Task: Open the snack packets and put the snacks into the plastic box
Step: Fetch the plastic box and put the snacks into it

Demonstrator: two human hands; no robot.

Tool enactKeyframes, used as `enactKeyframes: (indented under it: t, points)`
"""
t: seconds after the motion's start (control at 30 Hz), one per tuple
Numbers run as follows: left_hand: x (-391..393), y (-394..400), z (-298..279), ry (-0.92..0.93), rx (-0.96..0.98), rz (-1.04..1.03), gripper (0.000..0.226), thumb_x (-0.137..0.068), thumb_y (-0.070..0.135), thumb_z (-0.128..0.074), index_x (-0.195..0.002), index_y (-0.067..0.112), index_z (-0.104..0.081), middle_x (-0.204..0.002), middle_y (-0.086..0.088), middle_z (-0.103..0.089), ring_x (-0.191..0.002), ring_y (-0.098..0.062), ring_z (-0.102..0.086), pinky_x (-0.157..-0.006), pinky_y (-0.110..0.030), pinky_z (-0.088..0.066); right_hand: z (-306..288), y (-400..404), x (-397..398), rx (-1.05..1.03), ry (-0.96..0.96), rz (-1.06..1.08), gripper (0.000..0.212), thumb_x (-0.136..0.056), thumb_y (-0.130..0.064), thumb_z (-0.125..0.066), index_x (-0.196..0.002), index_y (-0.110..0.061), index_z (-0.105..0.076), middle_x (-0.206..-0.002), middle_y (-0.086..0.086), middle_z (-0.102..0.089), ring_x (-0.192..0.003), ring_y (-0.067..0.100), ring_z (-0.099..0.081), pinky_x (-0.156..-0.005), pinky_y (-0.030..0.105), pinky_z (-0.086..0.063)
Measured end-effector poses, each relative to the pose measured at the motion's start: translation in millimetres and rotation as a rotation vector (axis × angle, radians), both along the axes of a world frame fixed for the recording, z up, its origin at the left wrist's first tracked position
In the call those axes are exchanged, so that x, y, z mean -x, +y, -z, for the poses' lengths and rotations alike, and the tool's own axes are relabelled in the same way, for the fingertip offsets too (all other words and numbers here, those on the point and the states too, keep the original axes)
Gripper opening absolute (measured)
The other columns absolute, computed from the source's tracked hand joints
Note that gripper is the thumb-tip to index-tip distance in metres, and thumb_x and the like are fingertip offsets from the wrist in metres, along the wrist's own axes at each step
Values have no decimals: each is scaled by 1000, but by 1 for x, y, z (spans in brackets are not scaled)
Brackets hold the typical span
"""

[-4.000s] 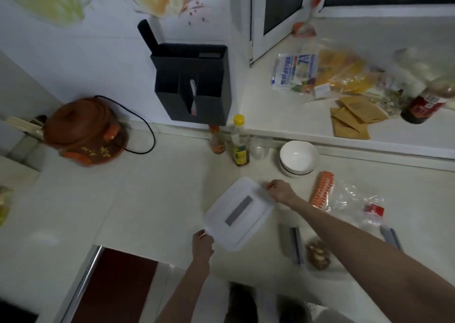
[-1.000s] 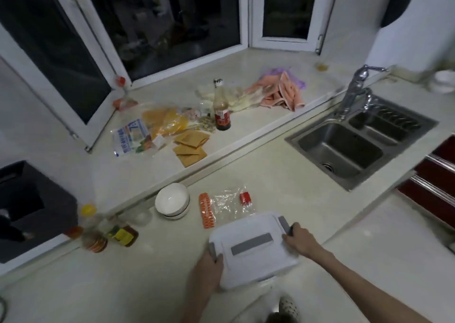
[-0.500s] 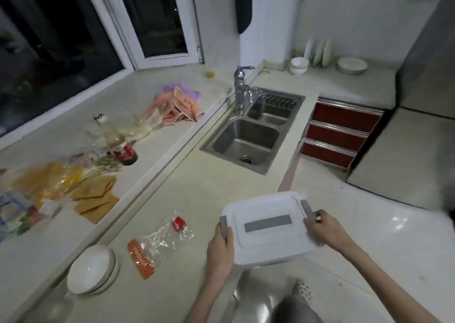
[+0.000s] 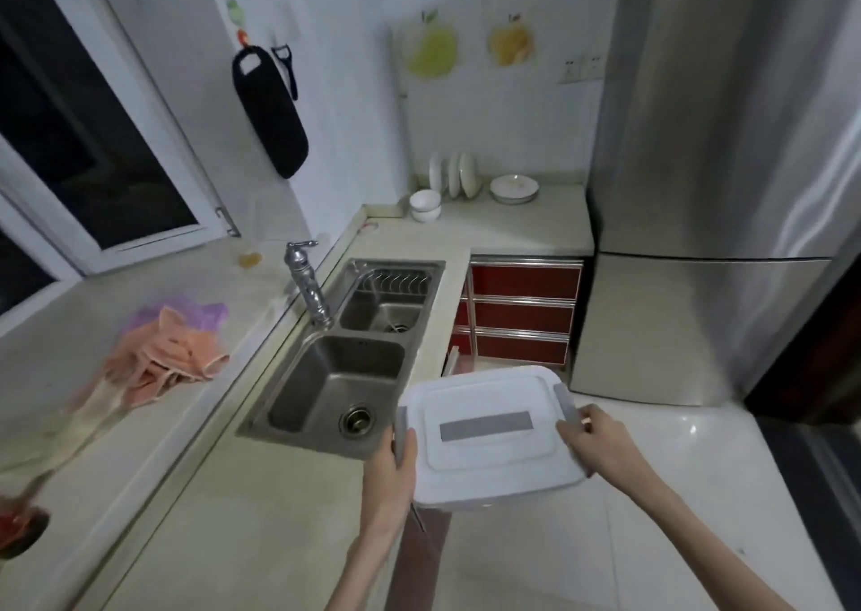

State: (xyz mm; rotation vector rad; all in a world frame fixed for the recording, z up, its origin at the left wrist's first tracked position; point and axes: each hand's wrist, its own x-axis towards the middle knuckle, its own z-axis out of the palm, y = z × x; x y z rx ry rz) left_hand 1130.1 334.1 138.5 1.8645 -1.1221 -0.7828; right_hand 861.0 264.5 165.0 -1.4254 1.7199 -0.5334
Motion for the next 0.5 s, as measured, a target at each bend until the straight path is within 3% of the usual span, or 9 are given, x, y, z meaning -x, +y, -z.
enactKeyframes:
  t: [0.2,0.33,0.5]
  points:
    - [46,-83,4,-6,-8,47,36,-97,47,-46,-128,30,-54,-98,25,-59,-87,11,-52,-70,-19,-42,-6,-61,50,8,-18,86,30,-85,-33,-58,-104,-10,-55,-84,1,-63,-68,18,-64,-45,28,-52]
    - [60,-134,16,-73,-12,73,38,-96,49,-45,-127,29,-57,-94,28,-59,-86,8,-55,-67,-16,-43,-1,-98,66,-19,-26,124,31,-85,-32,-58,-105,-9,-54,-87,2,-63,-70,20,-65,-49,32,-56]
    - [64,-210,30,-86,-22,115,42,-97,49,-44,-131,26,-55,-108,12,-65,-108,-15,-62,-85,-27,-48,4,-158,69,-18,-43,180,33,-86,-26,-60,-109,-4,-55,-94,10,-64,-71,23,-66,-49,34,-57]
